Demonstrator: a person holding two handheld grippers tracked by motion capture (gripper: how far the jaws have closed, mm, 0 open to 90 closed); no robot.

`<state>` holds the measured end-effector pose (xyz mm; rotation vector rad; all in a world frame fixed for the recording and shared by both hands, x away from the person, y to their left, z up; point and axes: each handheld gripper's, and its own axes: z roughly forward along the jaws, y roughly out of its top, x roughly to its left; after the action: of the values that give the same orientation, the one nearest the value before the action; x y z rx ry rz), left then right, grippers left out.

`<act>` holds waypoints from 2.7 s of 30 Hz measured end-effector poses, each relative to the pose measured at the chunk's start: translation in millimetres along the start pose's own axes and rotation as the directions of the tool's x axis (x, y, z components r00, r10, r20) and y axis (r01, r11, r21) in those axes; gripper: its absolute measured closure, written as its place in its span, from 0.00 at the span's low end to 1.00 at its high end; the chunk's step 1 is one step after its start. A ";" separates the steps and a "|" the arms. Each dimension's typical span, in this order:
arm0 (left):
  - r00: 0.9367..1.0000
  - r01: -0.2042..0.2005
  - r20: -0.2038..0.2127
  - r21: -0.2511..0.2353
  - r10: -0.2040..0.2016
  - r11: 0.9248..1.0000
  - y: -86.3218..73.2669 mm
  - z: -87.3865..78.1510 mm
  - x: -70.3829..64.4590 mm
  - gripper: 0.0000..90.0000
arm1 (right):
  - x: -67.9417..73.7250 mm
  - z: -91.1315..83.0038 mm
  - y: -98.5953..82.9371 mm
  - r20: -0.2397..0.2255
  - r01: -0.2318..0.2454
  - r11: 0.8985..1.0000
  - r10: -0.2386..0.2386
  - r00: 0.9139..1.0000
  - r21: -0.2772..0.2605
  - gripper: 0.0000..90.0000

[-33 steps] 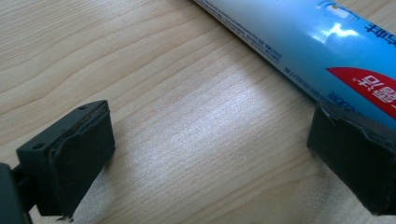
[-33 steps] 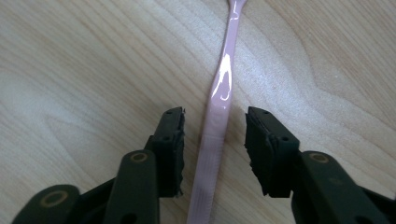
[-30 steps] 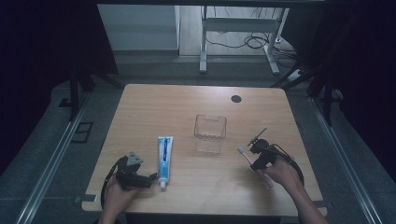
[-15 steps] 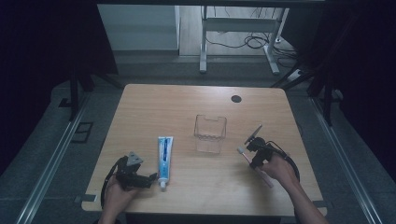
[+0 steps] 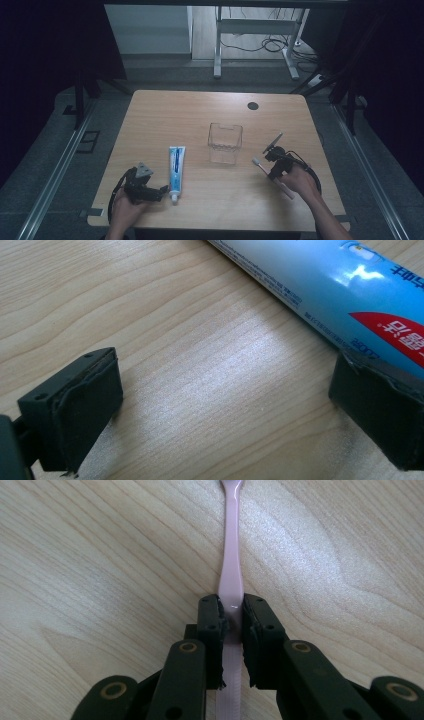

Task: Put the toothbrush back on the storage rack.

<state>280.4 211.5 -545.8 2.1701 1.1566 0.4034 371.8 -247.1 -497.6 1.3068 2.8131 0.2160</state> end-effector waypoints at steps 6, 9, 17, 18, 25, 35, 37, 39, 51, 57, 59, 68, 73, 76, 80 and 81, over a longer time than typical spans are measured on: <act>1.000 0.000 0.000 0.000 0.000 1.000 0.0 0.0 0.0 0.01 | 1.5 -5.6 -2.7 -0.008 0.005 0.999 -0.005 1.000 -0.040 0.87; 1.000 0.000 0.000 0.000 0.000 1.000 0.0 0.0 0.0 0.01 | 2.6 -9.8 -3.3 -0.013 0.010 0.998 -0.011 1.000 -0.057 0.87; 1.000 0.000 0.000 0.000 0.000 1.000 0.0 0.0 0.0 0.01 | 7.8 -21.5 -5.5 -0.042 0.017 0.992 -0.023 0.999 -0.125 0.87; 1.000 0.000 0.000 0.000 0.000 1.000 0.0 0.0 0.0 0.01 | 8.4 -23.0 -5.7 -0.042 0.017 0.991 -0.023 0.999 -0.134 0.87; 1.000 -0.003 0.000 0.003 0.003 1.000 0.0 -0.2 0.2 0.01 | 9.8 -37.9 -6.1 -0.057 0.018 0.980 -0.030 0.998 -0.197 0.87; 1.000 0.000 0.000 0.000 0.000 1.000 0.0 0.0 0.0 0.01 | 11.4 -53.4 -7.7 -0.075 0.016 0.959 -0.039 0.996 -0.282 0.87; 1.000 0.000 0.000 0.000 0.000 1.000 0.0 0.0 0.0 0.01 | 11.6 -57.2 -7.9 -0.077 0.017 0.951 -0.043 0.996 -0.307 0.87; 1.000 0.000 0.000 0.000 0.000 1.000 0.0 0.0 0.0 0.01 | 11.7 -59.2 -7.9 -0.076 0.017 0.948 -0.044 0.996 -0.318 0.87; 1.000 -0.004 0.000 0.000 0.004 1.000 0.1 0.0 0.3 0.01 | 13.0 -79.1 -5.7 -0.081 0.020 0.908 -0.059 0.995 -0.417 0.87; 1.000 -0.007 0.000 -0.001 0.007 1.000 0.1 0.1 0.5 0.01 | 14.6 -86.0 -2.7 -0.085 0.023 0.890 -0.069 0.994 -0.456 0.87; 1.000 -0.004 0.000 -0.004 0.004 1.000 0.1 0.3 0.3 0.01 | 15.8 -88.1 -1.1 -0.086 0.022 0.883 -0.071 0.994 -0.469 0.87; 1.000 -0.006 0.000 0.000 0.006 1.000 0.1 0.0 0.4 0.01 | 21.5 -97.4 8.1 -0.087 0.031 0.855 -0.088 0.992 -0.518 0.87; 1.000 -0.005 0.000 0.000 0.005 1.000 0.1 0.0 0.3 0.01 | 24.1 -100.3 12.1 -0.085 0.033 0.844 -0.093 0.992 -0.535 0.87; 1.000 -0.005 0.000 0.000 0.005 1.000 0.1 0.1 0.3 0.01 | 26.0 -102.0 15.7 -0.083 0.037 0.836 -0.098 0.992 -0.547 0.87; 1.000 -0.005 0.000 0.000 0.005 1.000 0.1 0.0 0.4 0.01 | 28.7 -103.9 21.3 -0.077 0.046 0.823 -0.108 0.991 -0.566 0.87; 1.000 -0.005 0.000 0.000 0.005 1.000 0.1 0.0 0.4 0.01 | 29.2 -104.2 22.5 -0.075 0.047 0.821 -0.108 0.991 -0.569 0.87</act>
<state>280.7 211.7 -545.8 2.1732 1.1515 0.4058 360.8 -222.2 -390.5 1.0526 2.5464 1.0539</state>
